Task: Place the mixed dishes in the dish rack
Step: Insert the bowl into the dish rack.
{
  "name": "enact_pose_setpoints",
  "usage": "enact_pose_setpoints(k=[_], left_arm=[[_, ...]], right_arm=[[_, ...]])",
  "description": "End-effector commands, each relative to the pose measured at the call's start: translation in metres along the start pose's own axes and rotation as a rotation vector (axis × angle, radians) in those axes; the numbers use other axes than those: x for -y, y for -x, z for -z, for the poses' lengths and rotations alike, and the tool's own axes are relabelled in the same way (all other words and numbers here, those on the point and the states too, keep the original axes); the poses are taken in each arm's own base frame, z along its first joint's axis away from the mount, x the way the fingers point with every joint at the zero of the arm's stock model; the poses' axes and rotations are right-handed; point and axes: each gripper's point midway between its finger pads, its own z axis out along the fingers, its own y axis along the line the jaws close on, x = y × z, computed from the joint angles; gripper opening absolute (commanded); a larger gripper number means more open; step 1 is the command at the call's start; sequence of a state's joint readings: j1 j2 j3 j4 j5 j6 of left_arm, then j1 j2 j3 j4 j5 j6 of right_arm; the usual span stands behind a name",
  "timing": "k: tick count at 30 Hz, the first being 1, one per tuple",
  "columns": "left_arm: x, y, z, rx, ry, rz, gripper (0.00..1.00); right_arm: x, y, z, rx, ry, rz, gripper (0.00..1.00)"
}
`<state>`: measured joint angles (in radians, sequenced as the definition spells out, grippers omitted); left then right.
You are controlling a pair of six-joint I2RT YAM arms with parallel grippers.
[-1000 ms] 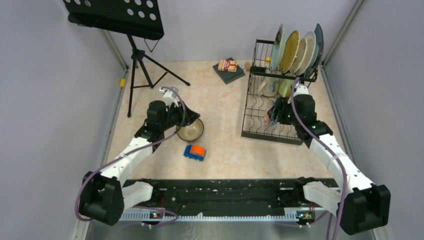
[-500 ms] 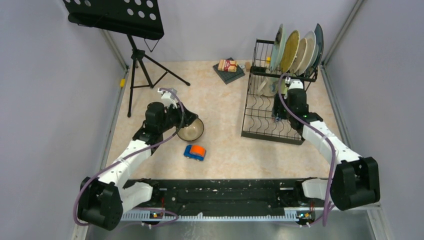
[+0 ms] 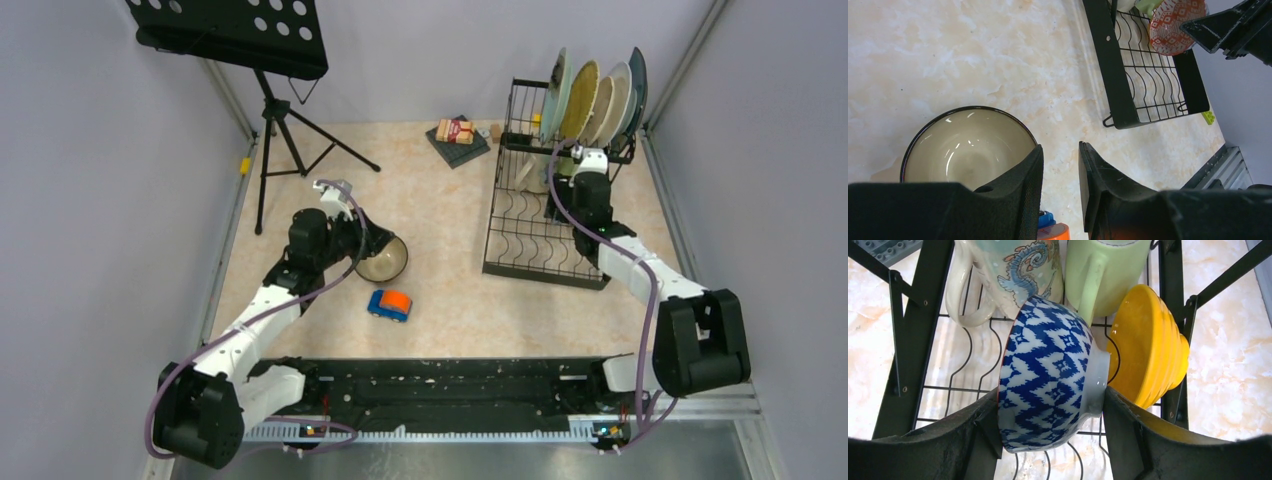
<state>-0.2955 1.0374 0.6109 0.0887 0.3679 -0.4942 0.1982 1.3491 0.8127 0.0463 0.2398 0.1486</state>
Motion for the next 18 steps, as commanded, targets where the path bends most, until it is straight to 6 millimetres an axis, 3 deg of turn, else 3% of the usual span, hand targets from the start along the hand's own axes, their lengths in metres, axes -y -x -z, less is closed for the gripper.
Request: enact_pose_setpoints(k=[1,18], left_arm=[[0.001,0.007,0.003,0.038,-0.005,-0.024,0.36],[0.001,0.007,0.002,0.040,-0.005,-0.020,0.36]], right_arm=[[0.009,0.034,-0.006,0.165,-0.031,-0.019,0.27],[0.023,-0.009,-0.033,0.125,-0.070,-0.001,0.31]])
